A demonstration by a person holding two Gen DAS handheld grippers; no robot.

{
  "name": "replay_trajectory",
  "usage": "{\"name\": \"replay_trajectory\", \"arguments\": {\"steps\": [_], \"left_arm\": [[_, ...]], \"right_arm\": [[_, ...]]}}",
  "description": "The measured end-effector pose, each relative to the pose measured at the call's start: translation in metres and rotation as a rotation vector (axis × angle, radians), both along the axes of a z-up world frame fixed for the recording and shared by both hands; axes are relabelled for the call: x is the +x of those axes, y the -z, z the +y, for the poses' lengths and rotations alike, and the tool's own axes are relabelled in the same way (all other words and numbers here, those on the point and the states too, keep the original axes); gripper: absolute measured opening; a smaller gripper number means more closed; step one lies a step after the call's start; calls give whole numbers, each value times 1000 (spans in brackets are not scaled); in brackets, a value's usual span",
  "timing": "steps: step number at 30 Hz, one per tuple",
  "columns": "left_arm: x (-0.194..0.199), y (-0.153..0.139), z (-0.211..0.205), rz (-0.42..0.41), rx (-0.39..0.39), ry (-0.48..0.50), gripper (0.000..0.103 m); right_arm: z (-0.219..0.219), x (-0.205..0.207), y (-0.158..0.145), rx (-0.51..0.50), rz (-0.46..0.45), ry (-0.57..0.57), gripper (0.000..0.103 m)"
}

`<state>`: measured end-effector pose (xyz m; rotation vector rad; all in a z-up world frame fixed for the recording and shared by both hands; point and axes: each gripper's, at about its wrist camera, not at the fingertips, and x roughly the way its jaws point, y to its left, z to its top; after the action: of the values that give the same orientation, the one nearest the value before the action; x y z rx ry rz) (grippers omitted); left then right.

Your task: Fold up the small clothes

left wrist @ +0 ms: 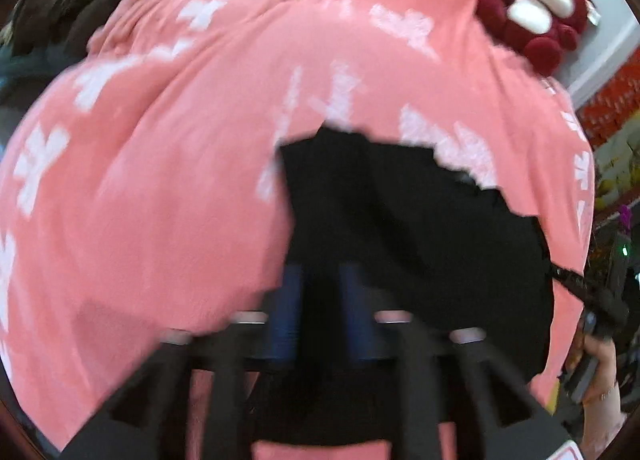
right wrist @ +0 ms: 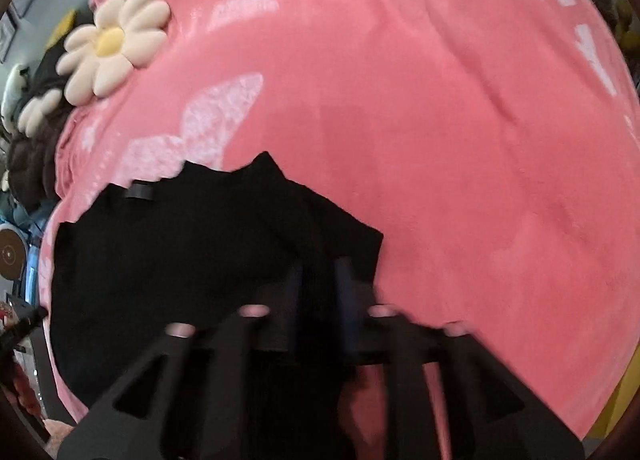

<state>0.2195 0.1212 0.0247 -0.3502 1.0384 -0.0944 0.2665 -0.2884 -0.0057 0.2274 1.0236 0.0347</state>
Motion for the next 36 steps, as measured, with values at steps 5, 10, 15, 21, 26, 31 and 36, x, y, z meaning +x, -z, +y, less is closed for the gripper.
{"name": "replay_trajectory", "arguments": {"steps": [5, 10, 15, 21, 26, 31, 36], "left_arm": [[53, -6, -19, -23, 104, 25, 60], [96, 22, -24, 55, 38, 48, 9], [95, -4, -12, -66, 14, 13, 4], [106, 32, 10, 72, -8, -36, 9], [50, 10, 21, -63, -98, -46, 52], [-13, 14, 21, -42, -141, -21, 56], [-60, 35, 21, 40, -146, -26, 56]], "right_arm": [[11, -19, -2, 20, -11, -25, 55], [19, -33, 3, 11, -5, -48, 55], [7, -44, -8, 54, -95, 3, 33], [-16, -43, 17, 134, -9, 101, 34], [-11, -63, 14, 130, -2, 73, 48], [-10, -74, 40, 213, 71, 47, 34], [-23, -86, 25, 98, 26, 120, 7]]}}
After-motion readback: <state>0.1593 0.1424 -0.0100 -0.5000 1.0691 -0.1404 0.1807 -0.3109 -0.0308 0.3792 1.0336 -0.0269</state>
